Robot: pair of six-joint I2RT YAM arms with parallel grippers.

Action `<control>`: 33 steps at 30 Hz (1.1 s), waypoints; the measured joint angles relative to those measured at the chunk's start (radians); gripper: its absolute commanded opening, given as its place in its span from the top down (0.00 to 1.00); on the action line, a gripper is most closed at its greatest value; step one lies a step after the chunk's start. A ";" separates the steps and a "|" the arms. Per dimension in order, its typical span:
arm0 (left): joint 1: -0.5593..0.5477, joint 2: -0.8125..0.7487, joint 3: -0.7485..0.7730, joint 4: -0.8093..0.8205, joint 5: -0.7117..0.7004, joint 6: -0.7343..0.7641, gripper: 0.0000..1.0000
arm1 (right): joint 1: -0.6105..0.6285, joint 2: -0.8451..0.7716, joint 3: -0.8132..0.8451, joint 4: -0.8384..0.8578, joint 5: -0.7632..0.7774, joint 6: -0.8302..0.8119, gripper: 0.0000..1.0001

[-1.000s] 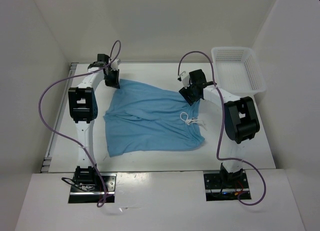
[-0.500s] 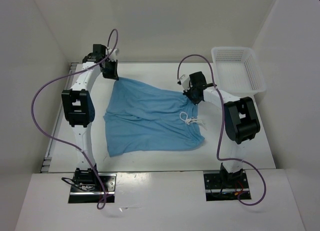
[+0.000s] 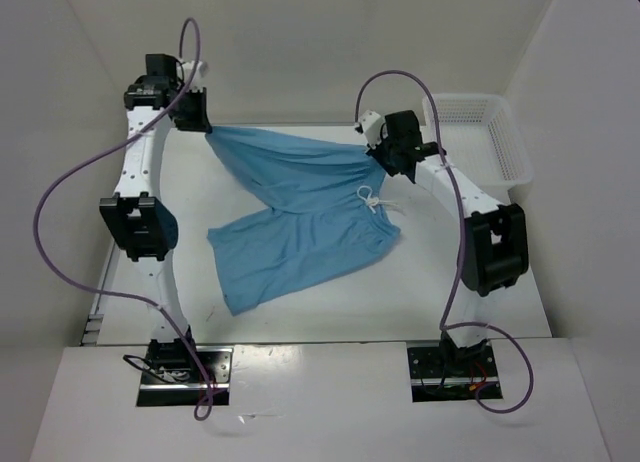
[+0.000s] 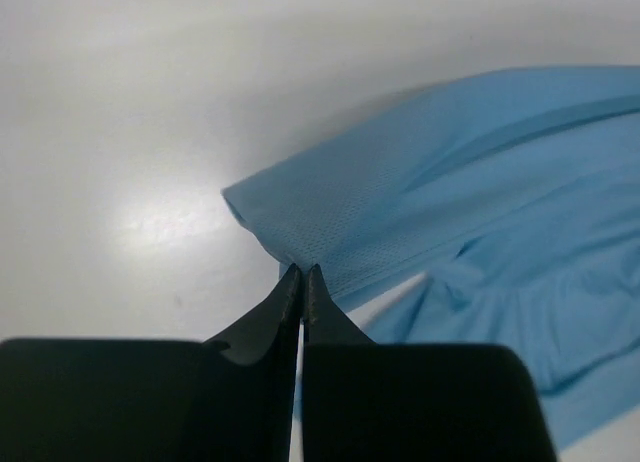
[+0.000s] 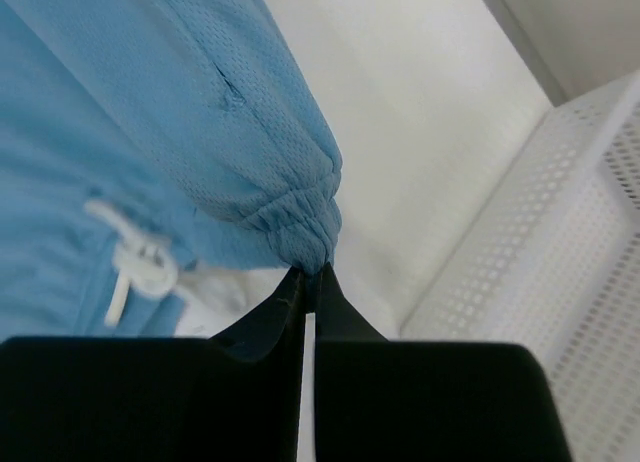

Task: Fold and stack the shorts
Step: Fold the shorts

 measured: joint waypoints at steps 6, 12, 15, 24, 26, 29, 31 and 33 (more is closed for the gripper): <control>0.098 -0.311 -0.297 -0.138 0.047 -0.003 1.00 | 0.009 -0.255 -0.250 -0.006 -0.021 -0.082 1.00; 0.068 -0.636 -0.778 -0.236 0.087 -0.001 1.00 | 0.027 -0.377 -0.448 -0.007 -0.012 -0.146 1.00; 0.052 -0.716 -0.957 -0.286 0.106 0.000 1.00 | 0.044 -0.423 -0.538 -0.003 -0.004 -0.171 1.00; -0.037 -0.759 -1.226 -0.311 0.106 -0.001 1.00 | 0.077 -0.492 -0.655 0.000 0.019 -0.215 1.00; -0.073 -0.766 -1.260 -0.312 0.096 -0.001 1.00 | 0.080 -0.518 -0.677 0.002 0.021 -0.230 1.00; -0.133 -0.766 -1.271 -0.316 0.080 -0.001 1.00 | 0.102 -0.584 -0.753 0.005 0.042 -0.270 1.00; -0.171 -0.764 -1.275 -0.309 0.061 -0.001 1.00 | 0.124 -0.614 -0.808 0.001 0.055 -0.297 0.99; -0.202 -0.754 -1.290 -0.301 0.043 0.000 0.98 | 0.137 -0.621 -0.851 -0.004 0.068 -0.327 0.92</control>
